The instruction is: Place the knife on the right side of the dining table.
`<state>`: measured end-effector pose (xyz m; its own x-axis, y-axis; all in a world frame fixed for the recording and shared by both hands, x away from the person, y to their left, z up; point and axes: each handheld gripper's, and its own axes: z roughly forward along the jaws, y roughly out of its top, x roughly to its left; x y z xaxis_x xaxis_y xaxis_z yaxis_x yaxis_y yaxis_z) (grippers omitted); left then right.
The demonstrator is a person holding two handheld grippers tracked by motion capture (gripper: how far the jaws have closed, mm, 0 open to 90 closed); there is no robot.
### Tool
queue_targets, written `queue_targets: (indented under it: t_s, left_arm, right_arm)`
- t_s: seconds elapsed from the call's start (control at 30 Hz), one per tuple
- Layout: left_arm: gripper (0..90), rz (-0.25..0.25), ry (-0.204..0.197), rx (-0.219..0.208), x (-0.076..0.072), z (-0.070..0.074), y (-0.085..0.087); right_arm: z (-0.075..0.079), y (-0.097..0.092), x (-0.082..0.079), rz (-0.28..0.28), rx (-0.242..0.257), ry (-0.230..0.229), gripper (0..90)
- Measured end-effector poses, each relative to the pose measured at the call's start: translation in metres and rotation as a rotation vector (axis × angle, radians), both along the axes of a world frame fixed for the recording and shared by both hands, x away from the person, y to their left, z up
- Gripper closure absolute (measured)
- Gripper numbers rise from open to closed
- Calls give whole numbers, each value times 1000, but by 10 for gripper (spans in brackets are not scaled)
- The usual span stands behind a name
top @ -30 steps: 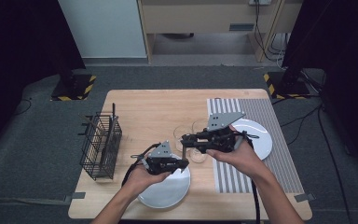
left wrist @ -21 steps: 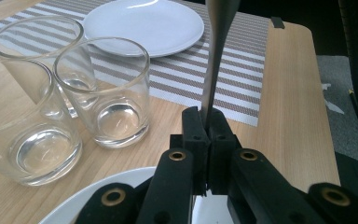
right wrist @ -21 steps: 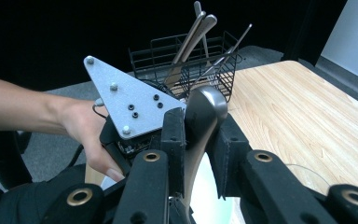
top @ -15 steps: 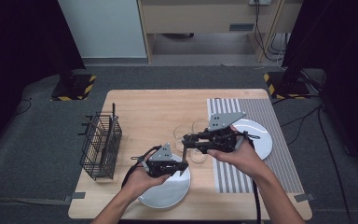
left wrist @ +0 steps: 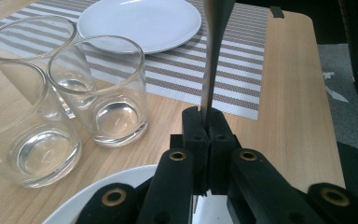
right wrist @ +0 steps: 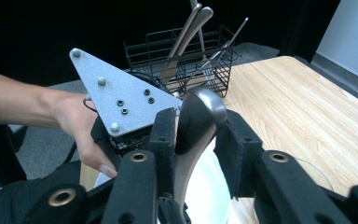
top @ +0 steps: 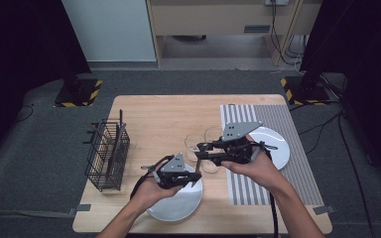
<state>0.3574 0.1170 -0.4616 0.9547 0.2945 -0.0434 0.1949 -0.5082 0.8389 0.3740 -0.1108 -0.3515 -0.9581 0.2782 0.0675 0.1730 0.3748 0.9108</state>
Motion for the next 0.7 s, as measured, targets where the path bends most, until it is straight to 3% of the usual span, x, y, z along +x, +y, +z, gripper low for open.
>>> queue_targets:
  t_s: [0.23, 0.7]
  left_arm:
    - [890, 17, -4, 16, 4, 1, 2]
    - [890, 28, -13, 34, 8, 3, 6]
  right_arm:
    - [0, 1, -1, -58, 0, -31, 540]
    - [0, 14, 2, -119, -6, -37, 526]
